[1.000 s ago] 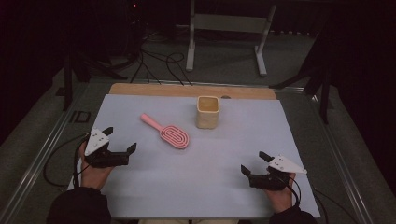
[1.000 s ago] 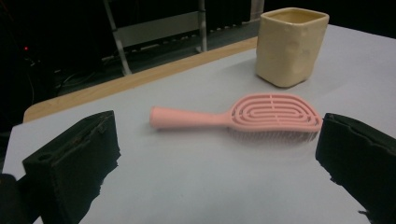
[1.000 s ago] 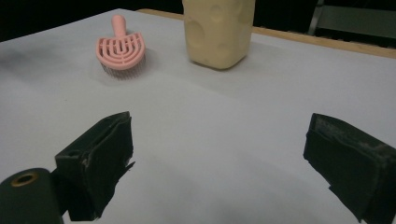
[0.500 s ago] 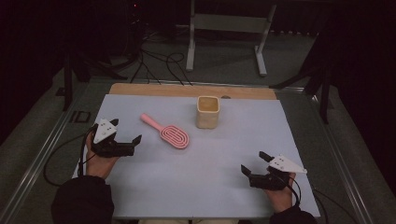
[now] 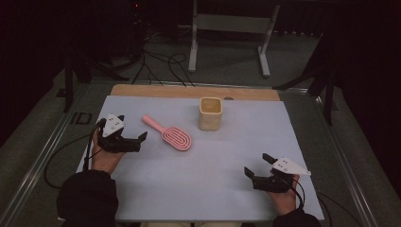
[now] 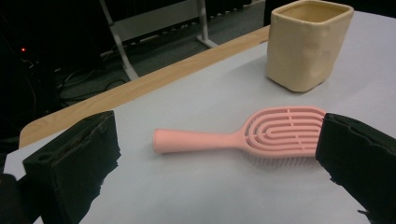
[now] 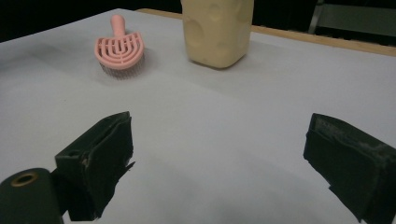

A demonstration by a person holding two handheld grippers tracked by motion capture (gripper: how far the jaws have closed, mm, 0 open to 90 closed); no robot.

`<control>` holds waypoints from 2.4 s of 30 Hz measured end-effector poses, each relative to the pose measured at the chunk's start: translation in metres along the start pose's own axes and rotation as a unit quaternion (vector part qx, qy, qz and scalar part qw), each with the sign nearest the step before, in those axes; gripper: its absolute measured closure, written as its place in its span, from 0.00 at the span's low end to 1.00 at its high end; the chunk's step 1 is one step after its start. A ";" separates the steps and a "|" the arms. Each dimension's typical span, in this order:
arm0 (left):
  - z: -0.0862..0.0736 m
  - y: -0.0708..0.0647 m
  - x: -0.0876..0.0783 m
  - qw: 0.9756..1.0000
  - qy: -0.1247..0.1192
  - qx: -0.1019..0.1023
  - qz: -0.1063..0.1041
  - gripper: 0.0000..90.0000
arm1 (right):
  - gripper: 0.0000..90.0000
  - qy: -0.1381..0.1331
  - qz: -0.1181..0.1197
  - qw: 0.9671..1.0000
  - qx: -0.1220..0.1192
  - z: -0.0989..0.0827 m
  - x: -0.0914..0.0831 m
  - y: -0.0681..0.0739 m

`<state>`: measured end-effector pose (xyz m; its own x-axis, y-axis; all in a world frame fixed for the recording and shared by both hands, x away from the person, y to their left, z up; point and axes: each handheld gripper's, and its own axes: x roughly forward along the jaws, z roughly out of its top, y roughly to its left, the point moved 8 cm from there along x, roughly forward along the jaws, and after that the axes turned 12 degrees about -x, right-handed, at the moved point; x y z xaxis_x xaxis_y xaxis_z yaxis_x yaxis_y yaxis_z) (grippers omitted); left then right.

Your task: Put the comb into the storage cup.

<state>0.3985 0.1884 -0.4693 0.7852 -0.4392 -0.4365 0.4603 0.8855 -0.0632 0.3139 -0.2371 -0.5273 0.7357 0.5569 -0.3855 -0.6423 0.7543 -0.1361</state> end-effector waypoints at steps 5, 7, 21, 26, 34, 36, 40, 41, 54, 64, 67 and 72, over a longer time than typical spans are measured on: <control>0.003 0.000 0.007 1.000 0.004 0.001 0.001 0.00 | 0.09 0.000 0.000 1.000 0.000 0.000 0.000 0.000; 0.004 0.000 0.009 1.000 0.006 0.003 0.001 0.00 | 0.09 0.000 0.000 1.000 0.001 0.000 0.000 0.000; 0.018 0.004 0.024 1.000 0.010 -0.005 0.007 0.00 | 0.09 0.001 0.001 1.000 0.001 -0.001 0.000 -0.001; 0.018 0.005 0.031 1.000 0.014 -0.010 0.007 0.01 | 0.09 0.002 0.002 1.000 0.002 -0.001 0.000 -0.001; 0.021 0.008 0.038 1.000 0.021 -0.010 0.011 0.01 | 0.09 0.003 0.001 1.000 0.002 -0.001 0.001 -0.001; 0.023 0.010 0.041 1.000 0.021 -0.012 0.013 0.01 | 0.09 0.003 0.001 1.000 0.002 -0.001 0.001 -0.001; 0.025 0.011 0.045 1.000 0.023 -0.012 0.015 0.01 | 0.09 0.002 0.002 1.000 0.003 -0.001 0.001 -0.001; 0.025 0.011 0.046 1.000 0.023 -0.012 0.015 0.01 | 0.09 0.002 0.002 1.000 0.003 -0.001 0.001 -0.001; 0.027 0.013 0.062 0.999 0.034 -0.015 0.018 0.01 | 0.09 0.002 0.003 1.000 0.003 -0.001 0.001 -0.001; 0.025 0.017 0.073 0.999 0.037 -0.023 0.022 0.01 | 0.09 0.002 0.005 1.000 0.003 -0.001 0.001 -0.001; 0.024 0.016 0.077 0.999 0.041 -0.023 0.023 0.01 | 0.09 0.002 0.005 1.000 0.003 -0.001 0.001 -0.001; 0.022 0.015 0.082 0.998 0.049 -0.024 0.023 0.01 | 0.09 0.003 0.005 1.000 0.003 -0.002 0.002 -0.001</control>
<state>0.4792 0.1625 -0.4861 0.7602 -0.3832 -0.5247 0.4022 0.9118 -0.0833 0.3156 -0.2379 -0.5294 0.7273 0.5631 -0.3923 -0.6488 0.7505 -0.1258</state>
